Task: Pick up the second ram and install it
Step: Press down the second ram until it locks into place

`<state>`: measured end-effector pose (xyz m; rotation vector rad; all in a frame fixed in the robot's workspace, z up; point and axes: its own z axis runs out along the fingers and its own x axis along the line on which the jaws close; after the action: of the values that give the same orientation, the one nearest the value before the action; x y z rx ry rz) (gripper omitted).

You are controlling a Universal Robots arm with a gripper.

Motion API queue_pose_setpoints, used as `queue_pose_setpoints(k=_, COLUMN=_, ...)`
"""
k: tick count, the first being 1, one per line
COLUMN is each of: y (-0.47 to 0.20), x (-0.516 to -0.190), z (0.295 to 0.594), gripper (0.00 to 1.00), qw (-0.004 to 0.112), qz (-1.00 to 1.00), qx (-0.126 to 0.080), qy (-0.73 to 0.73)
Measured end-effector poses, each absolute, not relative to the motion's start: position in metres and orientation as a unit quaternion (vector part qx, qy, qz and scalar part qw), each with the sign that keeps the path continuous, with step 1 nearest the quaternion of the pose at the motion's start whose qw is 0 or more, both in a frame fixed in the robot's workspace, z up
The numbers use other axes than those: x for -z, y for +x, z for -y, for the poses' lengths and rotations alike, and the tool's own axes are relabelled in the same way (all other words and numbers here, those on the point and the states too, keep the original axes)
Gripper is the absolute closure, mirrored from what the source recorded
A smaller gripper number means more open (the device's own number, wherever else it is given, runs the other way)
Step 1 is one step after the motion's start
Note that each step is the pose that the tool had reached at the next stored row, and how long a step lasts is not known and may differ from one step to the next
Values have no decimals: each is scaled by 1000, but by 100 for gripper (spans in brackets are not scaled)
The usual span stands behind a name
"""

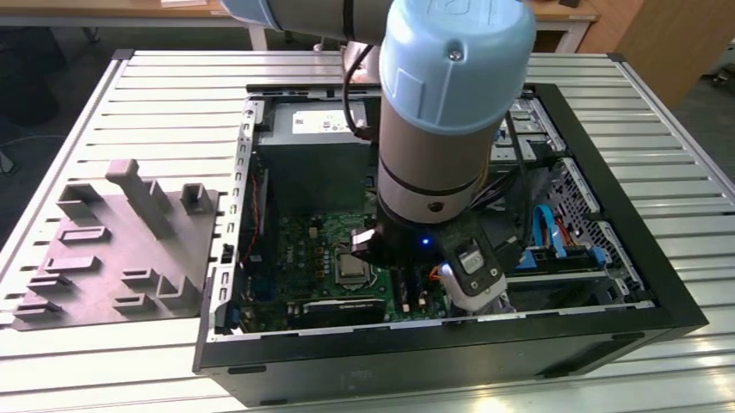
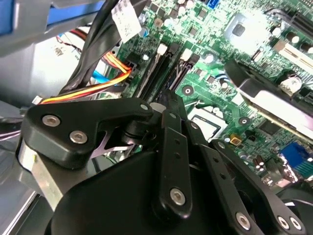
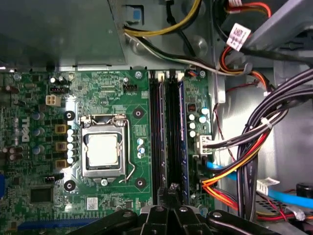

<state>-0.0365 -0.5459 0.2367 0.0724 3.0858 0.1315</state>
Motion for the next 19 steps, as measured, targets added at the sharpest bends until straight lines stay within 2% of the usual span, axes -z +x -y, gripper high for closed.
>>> queue_pose_setpoints(k=19, y=-36, x=-225, z=547, gripper=90, qw=26, qz=-998, qx=-42, qy=24)
